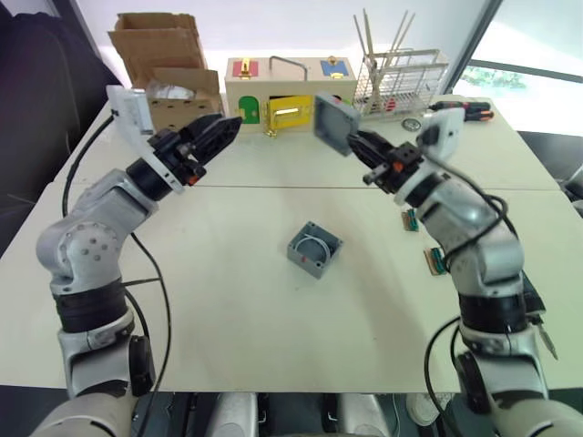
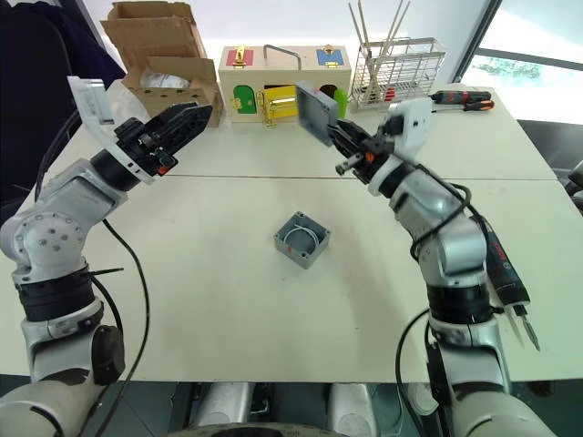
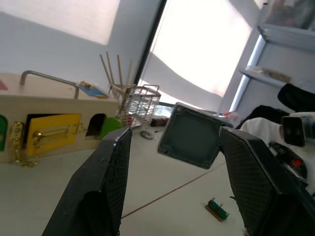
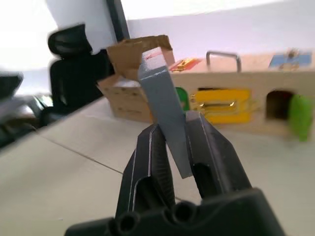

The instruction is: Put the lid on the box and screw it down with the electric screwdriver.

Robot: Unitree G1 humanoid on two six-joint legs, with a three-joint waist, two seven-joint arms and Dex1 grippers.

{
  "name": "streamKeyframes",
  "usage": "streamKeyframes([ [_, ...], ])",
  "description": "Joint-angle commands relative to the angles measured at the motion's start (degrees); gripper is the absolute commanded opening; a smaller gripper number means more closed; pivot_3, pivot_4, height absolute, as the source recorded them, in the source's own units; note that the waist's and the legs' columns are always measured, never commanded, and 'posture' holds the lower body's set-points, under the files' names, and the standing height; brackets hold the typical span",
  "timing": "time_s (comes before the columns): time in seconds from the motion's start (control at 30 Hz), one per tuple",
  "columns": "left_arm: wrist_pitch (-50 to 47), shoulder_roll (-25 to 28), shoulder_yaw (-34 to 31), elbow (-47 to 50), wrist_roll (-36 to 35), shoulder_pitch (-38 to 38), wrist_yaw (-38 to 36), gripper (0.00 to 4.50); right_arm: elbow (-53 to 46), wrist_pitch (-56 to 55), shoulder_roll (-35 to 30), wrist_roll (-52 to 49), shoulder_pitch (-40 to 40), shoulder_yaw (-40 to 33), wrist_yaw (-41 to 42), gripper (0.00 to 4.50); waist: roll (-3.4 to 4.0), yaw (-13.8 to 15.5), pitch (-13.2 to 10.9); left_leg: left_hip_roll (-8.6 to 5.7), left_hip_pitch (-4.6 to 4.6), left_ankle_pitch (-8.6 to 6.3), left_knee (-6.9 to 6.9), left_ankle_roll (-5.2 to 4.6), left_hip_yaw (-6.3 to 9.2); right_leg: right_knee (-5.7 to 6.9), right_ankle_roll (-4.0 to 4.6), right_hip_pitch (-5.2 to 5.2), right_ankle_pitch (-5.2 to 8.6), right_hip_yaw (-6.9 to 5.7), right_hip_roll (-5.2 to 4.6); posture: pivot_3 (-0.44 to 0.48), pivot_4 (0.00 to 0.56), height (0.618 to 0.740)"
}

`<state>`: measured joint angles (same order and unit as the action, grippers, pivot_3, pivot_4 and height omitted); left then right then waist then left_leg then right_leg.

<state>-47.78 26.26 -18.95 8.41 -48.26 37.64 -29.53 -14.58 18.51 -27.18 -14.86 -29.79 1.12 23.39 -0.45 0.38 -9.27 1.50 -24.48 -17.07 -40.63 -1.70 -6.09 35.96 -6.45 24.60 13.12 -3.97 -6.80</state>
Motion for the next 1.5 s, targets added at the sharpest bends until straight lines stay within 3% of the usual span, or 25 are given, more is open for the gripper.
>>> streamKeyframes([
  [0.03, 1.71, 1.26, 4.13, -4.18, 2.87, 2.19, -3.84, 2.89, -7.58, -18.4, -4.42, 16.86, 7.74, 5.96, -1.42, 0.1, -0.01, 0.15, 0.0, -0.01, 0.0, 0.02, 0.04, 0.03, 0.0, -0.01, 0.0, 0.0, 0.0, 0.0, 0.0, 0.0, 0.15, 0.728],
  [0.07, 2.25, 1.38, 5.34, -5.36, 3.38, 2.67, -5.62, 2.89, -7.86, -23.84, -6.65, 22.21, 10.72, 7.3, -2.14, 0.1, -0.01, 0.24, 0.0, -0.02, 0.0, 0.03, 0.07, 0.06, 0.0, -0.09, -0.01, 0.0, 0.01, 0.0, 0.0, 0.0, 0.15, 0.728],
  [0.17, 3.91, 0.97, 8.47, -8.63, 5.03, 4.34, -9.53, 2.07, -6.88, -35.62, -10.32, 32.48, 17.02, 8.49, -5.36, 0.1, -0.03, 0.06, -0.01, -0.03, 0.01, 0.09, 0.13, 0.15, -0.05, -0.33, -0.02, 0.0, 0.01, 0.0, 0.0, 0.0, 0.15, 0.728],
  [0.3, 5.3, -0.15, 10.97, -11.23, 6.35, 5.89, -12.66, 0.09, -4.52, -41.36, -9.66, 38.91, 20.86, 7.67, -10.14, 0.1, -0.04, -0.27, -0.02, -0.01, 0.14, 0.23, 0.31, 0.38, -0.05, -0.34, -0.02, -0.05, 0.01, 0.01, 0.03, 0.0, 0.15, 0.728],
  [0.53, 7.58, -1.05, 20.25, -12.91, 11.21, 6.93, -21.87, 0.09, 2.87, -55.14, -12.05, 55.29, 22.51, 9.21, -20.46, 0.1, -0.03, -0.31, -0.02, 0.0, 0.26, 0.38, 0.66, 0.62, -0.14, -0.5, 0.0, -0.08, 0.02, -0.02, 0.12, 0.0, 0.15, 0.728],
  [0.97, 11.77, 1.49, 27.73, -14.78, 20.45, 4.9, -29.73, 0.09, 10.6, -58.07, -13.07, 61.59, 20.68, 11.31, -21.07, 0.1, -0.04, -0.26, -0.02, 0.02, 0.35, 0.39, 0.63, 0.62, -0.13, -0.5, 0.01, -0.19, 0.02, -0.02, 0.13, 0.0, 0.15, 0.728],
  [1.5, 11.99, -0.38, 26.67, -15.04, 22.4, 3.84, -29.47, 0.09, 10.65, -56.61, -12.41, 63.39, 20.07, 10.54, -25.32, 0.1, -0.03, -0.11, -0.02, 0.04, 0.36, 0.4, 0.62, 0.62, -0.06, -0.49, 0.01, -0.19, 0.02, -0.02, 0.12, 0.0, 0.15, 0.728],
])
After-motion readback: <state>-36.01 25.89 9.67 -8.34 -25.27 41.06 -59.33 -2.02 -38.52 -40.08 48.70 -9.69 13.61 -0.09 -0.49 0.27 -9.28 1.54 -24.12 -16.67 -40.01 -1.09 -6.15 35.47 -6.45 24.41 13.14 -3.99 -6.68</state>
